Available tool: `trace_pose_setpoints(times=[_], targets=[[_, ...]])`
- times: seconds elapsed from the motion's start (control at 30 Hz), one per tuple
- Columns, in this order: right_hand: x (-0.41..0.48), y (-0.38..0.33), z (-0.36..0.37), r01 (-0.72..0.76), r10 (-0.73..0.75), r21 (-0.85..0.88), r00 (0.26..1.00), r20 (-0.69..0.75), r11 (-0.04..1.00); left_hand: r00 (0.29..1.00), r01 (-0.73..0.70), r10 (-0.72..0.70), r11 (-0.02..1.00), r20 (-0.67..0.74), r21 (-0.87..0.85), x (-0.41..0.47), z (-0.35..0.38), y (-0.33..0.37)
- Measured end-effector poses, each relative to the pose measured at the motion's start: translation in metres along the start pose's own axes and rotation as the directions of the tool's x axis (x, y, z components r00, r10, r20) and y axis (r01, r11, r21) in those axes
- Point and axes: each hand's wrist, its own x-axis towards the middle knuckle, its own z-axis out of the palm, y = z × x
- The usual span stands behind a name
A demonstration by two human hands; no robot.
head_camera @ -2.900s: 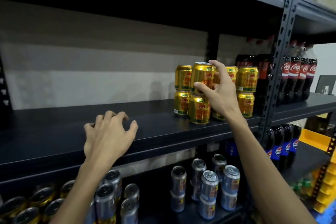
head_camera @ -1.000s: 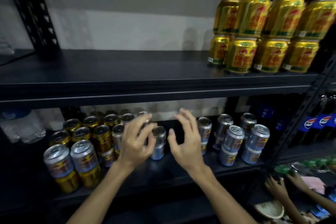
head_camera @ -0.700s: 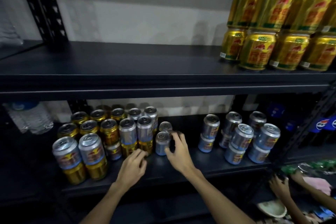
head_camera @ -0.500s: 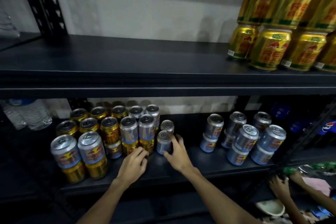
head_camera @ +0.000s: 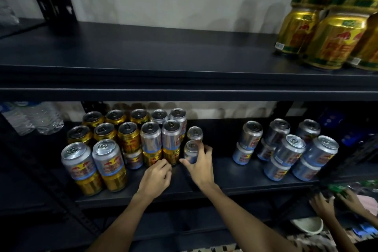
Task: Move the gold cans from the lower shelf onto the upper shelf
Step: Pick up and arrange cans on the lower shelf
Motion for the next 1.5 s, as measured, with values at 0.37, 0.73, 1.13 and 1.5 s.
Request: trace_pose_setpoints(times=[0.37, 0.73, 1.13, 1.5], targets=[[-0.018, 0.027, -0.018, 0.089, -0.101, 0.116, 0.989, 0.105, 0.989, 0.999, 0.038, -0.038, 0.999, 0.011, 0.026, 0.002, 0.001, 0.001], [-0.043, 0.062, -0.067, 0.103, -0.097, 0.140, 0.994, -0.048, 0.985, 0.998, 0.051, -0.053, 0.998, 0.038, 0.044, -0.002, 0.006, -0.003], [-0.050, 0.112, -0.133, 0.009, 0.005, 0.076, 0.983, -0.182, 0.997, 0.998, 0.031, -0.036, 0.997, 0.060, 0.073, 0.000, 0.005, -0.001], [-0.053, 0.121, -0.143, -0.054, 0.069, 0.088, 0.982, -0.176, 0.995, 0.998, 0.018, -0.024, 0.997, 0.066, 0.081, -0.001, 0.006, -0.001]])
